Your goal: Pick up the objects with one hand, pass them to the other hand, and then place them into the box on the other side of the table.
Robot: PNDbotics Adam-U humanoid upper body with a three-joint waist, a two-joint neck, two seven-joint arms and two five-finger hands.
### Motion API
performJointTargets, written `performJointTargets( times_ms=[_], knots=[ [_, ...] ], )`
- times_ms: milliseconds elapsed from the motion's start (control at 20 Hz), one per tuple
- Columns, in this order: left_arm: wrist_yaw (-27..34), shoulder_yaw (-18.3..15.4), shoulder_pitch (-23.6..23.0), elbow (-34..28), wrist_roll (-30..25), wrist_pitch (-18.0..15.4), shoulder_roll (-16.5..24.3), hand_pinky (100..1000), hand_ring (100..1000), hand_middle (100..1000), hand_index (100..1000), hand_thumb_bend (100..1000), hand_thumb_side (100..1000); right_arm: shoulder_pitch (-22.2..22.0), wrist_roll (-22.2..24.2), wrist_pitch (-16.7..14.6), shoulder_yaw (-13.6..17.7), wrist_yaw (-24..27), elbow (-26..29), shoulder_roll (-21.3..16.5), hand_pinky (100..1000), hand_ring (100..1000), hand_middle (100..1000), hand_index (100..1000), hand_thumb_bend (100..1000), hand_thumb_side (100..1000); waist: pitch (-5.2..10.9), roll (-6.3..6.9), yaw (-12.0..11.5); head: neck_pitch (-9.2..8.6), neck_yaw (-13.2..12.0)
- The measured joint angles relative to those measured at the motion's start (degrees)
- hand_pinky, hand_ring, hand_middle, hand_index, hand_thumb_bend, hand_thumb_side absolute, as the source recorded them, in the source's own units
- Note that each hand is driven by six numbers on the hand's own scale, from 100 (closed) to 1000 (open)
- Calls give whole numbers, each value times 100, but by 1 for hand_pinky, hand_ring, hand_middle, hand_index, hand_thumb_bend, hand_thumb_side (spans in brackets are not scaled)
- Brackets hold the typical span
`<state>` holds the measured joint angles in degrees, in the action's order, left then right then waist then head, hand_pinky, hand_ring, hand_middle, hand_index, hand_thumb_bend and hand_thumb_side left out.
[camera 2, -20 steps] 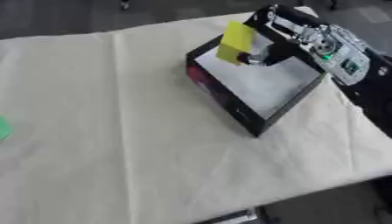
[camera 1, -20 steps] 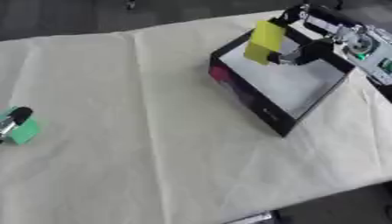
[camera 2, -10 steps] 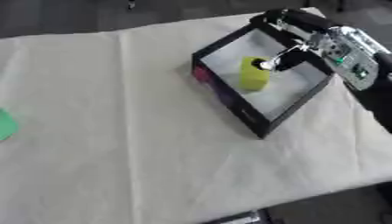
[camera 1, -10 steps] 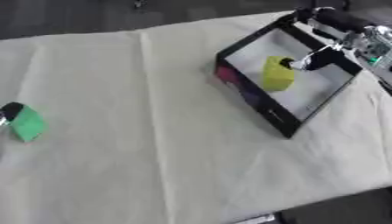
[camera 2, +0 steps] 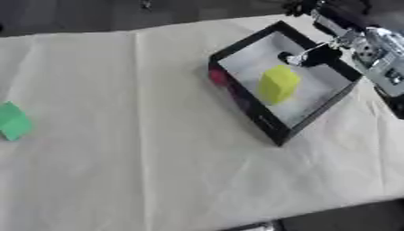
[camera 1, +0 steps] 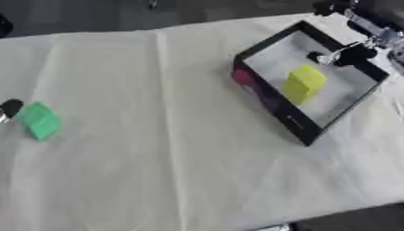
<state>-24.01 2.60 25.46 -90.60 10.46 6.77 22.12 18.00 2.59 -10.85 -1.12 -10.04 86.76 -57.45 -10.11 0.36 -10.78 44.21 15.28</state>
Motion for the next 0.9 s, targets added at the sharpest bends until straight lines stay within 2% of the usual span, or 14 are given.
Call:
performJointTargets(
  times_ms=[100, 200, 250, 400, 650, 700, 900],
  knots=[
    [29, -54, 167, 18, -160, 147, 296, 869, 797, 680, 828, 746, 442, -3, 133, 180, 81, 807, 147, 2, 978, 854, 866, 983, 100, 100, 0, 71, -27, 0, -165],
    [141, -80, 363, 100, -385, 276, 635, 875, 804, 691, 835, 766, 451, 13, 274, 351, 162, 1518, 294, 8, 988, 860, 898, 1000, 100, 209, 0, 99, -45, 0, -301],
    [212, -80, 445, 169, -522, 328, 809, 876, 806, 693, 837, 770, 453, 27, 344, 421, 198, 1828, 374, 13, 988, 861, 902, 1000, 100, 231, 0, 100, -59, 0, -367],
    [455, -35, 666, 441, -1054, 445, 1292, 887, 817, 708, 843, 780, 466, 121, 566, 551, 285, 2532, 611, 23, 982, 856, 910, 1000, 100, 199, 0, 113, -66, 0, -550],
    [774, 239, 1107, 977, -2197, 585, 1816, 909, 838, 725, 852, 821, 448, 222, 734, 658, 363, 3072, 869, 25, 979, 849, 900, 1000, 100, 191, 3, 144, -65, 0, -761],
    [821, 330, 1236, 1111, -2469, 624, 1872, 915, 845, 730, 850, 851, 437, 239, 746, 676, 366, 3122, 893, 25, 978, 848, 899, 1000, 100, 196, 6, 144, -62, 0, -785],
    [732, 763, 1939, 1720, -3595, 793, 1976, 931, 866, 758, 858, 870, 433, 329, 784, 749, 358, 3207, 937, 32, 976, 843, 892, 1000, 100, 208, 11, 167, -19, 0, -879]
  ],
)
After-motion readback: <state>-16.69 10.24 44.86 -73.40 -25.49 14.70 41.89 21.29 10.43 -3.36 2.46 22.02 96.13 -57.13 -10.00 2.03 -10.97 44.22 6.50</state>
